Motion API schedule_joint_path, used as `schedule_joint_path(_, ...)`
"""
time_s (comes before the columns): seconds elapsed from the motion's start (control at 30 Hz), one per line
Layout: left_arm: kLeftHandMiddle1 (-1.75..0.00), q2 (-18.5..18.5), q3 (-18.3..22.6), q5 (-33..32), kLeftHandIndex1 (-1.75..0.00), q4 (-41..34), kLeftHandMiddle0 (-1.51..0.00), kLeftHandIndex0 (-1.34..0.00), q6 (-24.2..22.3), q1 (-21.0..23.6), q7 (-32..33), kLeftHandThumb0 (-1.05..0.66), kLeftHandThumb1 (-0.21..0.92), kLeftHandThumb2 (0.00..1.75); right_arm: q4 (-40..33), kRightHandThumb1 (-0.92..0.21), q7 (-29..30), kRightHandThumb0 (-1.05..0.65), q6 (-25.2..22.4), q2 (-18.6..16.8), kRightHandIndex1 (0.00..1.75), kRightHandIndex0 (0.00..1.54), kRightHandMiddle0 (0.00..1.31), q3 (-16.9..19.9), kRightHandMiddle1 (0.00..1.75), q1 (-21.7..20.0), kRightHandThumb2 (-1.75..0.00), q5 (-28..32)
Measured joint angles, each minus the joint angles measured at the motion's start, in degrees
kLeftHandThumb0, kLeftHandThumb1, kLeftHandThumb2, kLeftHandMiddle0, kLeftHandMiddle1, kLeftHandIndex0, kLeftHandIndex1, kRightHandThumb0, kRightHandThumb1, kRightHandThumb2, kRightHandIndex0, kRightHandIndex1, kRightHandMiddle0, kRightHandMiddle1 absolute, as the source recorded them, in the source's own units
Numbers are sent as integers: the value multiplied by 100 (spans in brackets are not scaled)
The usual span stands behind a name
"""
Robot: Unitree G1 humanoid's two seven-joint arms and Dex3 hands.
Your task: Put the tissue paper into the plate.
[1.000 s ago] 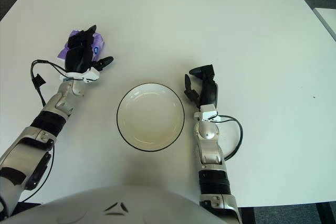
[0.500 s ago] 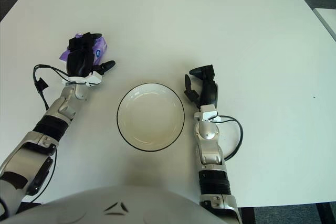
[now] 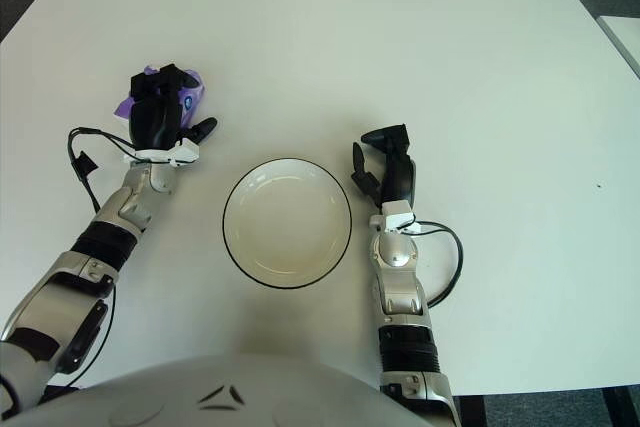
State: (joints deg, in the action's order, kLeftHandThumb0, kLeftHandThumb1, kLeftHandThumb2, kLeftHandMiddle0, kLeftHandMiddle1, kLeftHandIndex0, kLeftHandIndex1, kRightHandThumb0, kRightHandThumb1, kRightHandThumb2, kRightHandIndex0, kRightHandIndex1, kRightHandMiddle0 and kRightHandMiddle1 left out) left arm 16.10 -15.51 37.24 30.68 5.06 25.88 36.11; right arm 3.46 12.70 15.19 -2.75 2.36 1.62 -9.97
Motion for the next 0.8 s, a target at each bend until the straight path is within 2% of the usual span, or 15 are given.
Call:
schedule_joint_path(0.37, -175, -46, 4, 29, -175, 116, -95, -52, -2, 28, 145, -52, 20, 110, -13, -87, -8, -35, 12, 10, 114, 53, 22, 1, 175, 33, -61, 1)
schedule_joint_path(0.73, -175, -61, 51, -18, -175, 140, -101, -56, 69, 28, 148, -50, 23, 108, -29, -85, -10, -36, 12, 8, 115, 54, 23, 6, 175, 47, -62, 1)
schedule_joint_path(0.8, -175, -63, 62, -33, -175, 153, -105, -68, 107, 28, 148, -44, 22, 112, -31, -85, -10, -36, 12, 7, 115, 54, 23, 8, 175, 49, -63, 1)
